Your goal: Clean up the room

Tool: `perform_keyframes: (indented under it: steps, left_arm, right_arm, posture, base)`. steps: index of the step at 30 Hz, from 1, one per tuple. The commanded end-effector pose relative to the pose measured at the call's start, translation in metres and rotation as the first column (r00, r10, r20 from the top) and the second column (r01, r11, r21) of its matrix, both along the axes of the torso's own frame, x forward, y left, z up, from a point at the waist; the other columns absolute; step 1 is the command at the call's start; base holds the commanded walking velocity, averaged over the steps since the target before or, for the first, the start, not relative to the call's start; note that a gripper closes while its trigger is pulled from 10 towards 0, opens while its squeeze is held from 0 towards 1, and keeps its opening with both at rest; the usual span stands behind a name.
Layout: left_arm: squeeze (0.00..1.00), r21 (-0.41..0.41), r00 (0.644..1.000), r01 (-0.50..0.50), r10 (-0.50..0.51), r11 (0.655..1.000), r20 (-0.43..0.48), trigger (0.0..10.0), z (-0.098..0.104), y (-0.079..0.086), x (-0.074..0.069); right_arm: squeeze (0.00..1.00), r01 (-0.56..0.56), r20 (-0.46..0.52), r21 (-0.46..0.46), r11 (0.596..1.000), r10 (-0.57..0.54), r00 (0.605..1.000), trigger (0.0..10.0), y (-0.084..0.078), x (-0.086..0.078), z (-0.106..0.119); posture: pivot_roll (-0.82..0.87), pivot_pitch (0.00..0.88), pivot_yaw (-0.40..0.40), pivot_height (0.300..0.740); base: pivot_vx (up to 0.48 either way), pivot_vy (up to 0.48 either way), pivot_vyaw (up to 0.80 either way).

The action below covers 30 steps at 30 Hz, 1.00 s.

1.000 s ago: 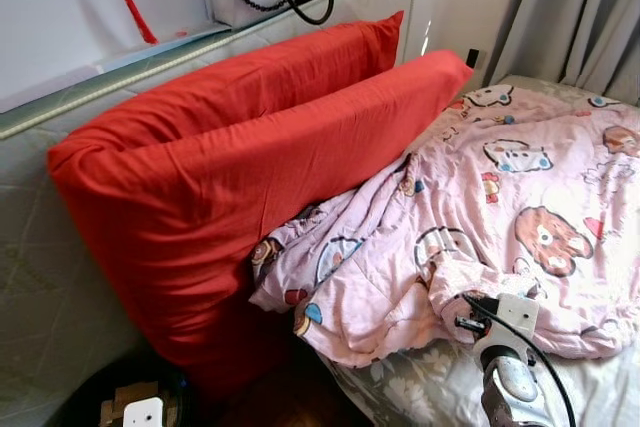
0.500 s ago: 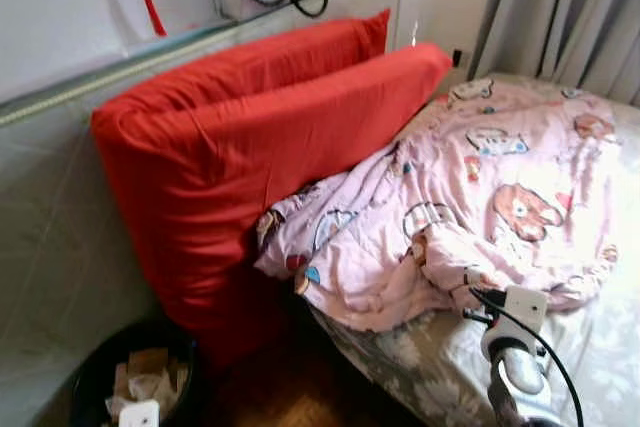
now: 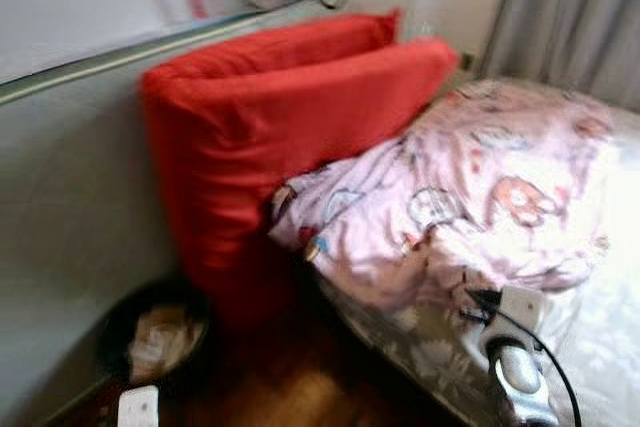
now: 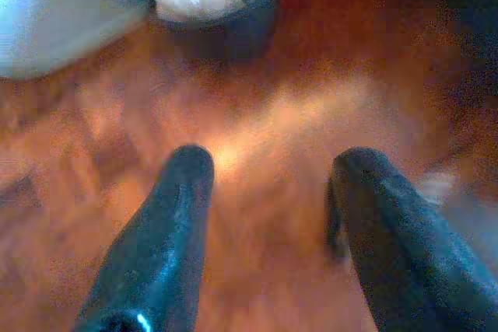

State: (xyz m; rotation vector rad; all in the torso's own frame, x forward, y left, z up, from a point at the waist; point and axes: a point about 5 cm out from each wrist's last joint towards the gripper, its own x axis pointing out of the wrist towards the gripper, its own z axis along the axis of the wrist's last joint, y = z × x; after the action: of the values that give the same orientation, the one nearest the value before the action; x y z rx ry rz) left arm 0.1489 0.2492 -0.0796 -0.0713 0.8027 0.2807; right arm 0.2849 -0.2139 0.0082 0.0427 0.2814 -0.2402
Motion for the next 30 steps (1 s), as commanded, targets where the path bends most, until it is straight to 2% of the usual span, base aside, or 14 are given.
perform_keyframes:
  steps: [1,8,16,19,23,25,30]
  left_arm:
    - [0.0,0.006,1.0,0.001,-0.001,1.0,-0.019,10.0,-0.001,0.002,-0.003]
    - [0.0,0.005,1.0,0.003,-0.002,1.0,-0.023,10.0,-0.002,0.001,-0.003]
    - [0.0,0.003,1.0,0.003,-0.003,1.0,-0.023,10.0,-0.002,0.001,-0.003]
    - [0.0,0.002,1.0,0.003,-0.003,1.0,-0.022,10.0,-0.002,0.001,-0.003]
    - [0.0,0.004,1.0,0.017,-0.017,1.0,-0.024,10.0,-0.002,0.0,-0.003]
    - [0.0,0.006,0.999,0.032,-0.032,0.999,-0.025,10.0,-0.002,-0.001,-0.003]
    - [0.0,0.003,0.999,0.039,-0.039,0.999,-0.023,10.0,-0.002,-0.004,-0.002]
  right_arm:
    - [0.0,0.007,0.009,-0.011,1.0,-0.007,1.0,10.0,-0.003,-0.003,-0.001]
    - [0.0,0.03,0.062,-0.043,0.999,-0.028,0.998,10.0,-0.007,0.001,0.008]
    - [0.0,0.093,0.15,-0.103,0.99,-0.077,0.986,10.0,-0.014,0.007,0.023]
    - [0.0,0.142,0.163,-0.13,0.981,-0.12,0.979,10.0,-0.02,0.004,0.024]
    - [0.0,0.193,0.168,-0.157,0.968,-0.166,0.972,10.0,-0.026,-0.002,0.023]
    - [0.0,0.184,0.165,-0.165,0.969,-0.157,0.974,10.0,-0.025,-0.005,0.02]
    - [0.0,0.158,0.062,-0.172,0.972,-0.149,0.987,10.0,-0.02,-0.02,0.0]
  posture:
    - [0.1,0.0,0.033,0.74]
    - [0.1,0.0,0.031,0.74]
    - [0.1,0.0,0.031,0.74]
    - [0.1,0.0,0.03,0.74]
    - [0.1,0.0,0.027,0.74]
    - [0.1,0.0,0.027,0.74]
    - [0.1,0.0,0.023,0.74]
  base:
    - [0.0,0.0,0.0]
    - [0.0,0.0,0.0]
    - [0.0,0.0,0.0]
    - [0.0,0.0,0.0]
    - [0.0,0.0,0.0]
    - [0.0,0.0,0.0]
    - [0.0,0.0,0.0]
